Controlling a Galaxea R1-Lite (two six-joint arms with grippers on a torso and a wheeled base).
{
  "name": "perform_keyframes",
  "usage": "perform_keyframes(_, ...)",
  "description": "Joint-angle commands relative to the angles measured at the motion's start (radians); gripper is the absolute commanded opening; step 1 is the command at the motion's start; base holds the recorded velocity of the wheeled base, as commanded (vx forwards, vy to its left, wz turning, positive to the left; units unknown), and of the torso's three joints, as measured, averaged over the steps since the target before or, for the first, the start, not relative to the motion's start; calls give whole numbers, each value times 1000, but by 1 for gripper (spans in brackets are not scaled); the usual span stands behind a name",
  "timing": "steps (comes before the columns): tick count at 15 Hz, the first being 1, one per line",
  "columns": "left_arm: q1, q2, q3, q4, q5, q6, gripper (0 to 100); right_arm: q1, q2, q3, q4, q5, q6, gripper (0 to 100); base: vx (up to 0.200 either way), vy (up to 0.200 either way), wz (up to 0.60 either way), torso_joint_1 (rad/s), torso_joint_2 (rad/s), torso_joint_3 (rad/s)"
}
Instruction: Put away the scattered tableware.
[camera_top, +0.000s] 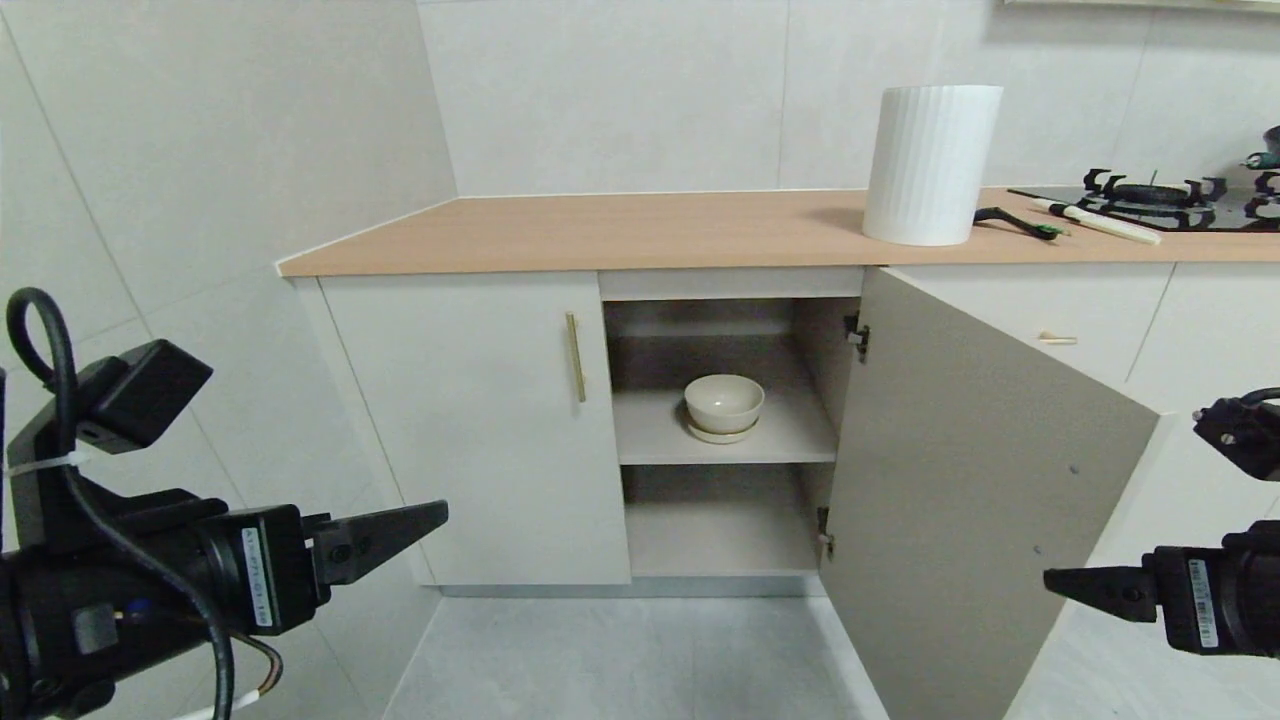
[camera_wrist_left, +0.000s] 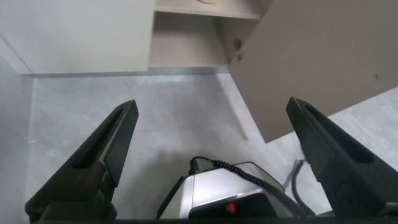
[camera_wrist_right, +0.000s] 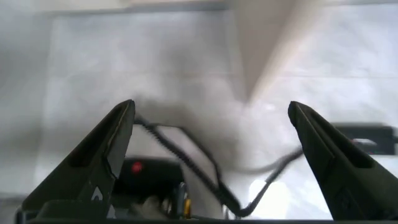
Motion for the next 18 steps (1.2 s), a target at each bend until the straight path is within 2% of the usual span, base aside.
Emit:
perform_keyframes(1, 0, 2, 1, 0, -1, -1, 100, -133, 18, -18, 1, -11, -50, 100, 0, 0, 0, 0, 0, 0)
perform_keyframes(5, 0, 3, 1, -1, -1, -1, 100, -292, 76, -41, -16, -63, -95, 100, 0, 0, 0, 0, 0, 0)
perform_keyframes(10, 9, 5, 0, -12, -1, -1, 100, -387, 220, -33, -154, -129, -85, 100, 0, 0, 0, 0, 0, 0)
perform_keyframes(14, 21, 6, 0, -52, -2, -5, 100, -386, 334, -9, -289, -123, -35, 100, 0, 0, 0, 0, 0, 0)
perform_keyframes(18, 21, 6, -2, -57, -2, -5, 100, -360, 393, 8, -361, -119, -6, 100, 0, 0, 0, 0, 0, 0)
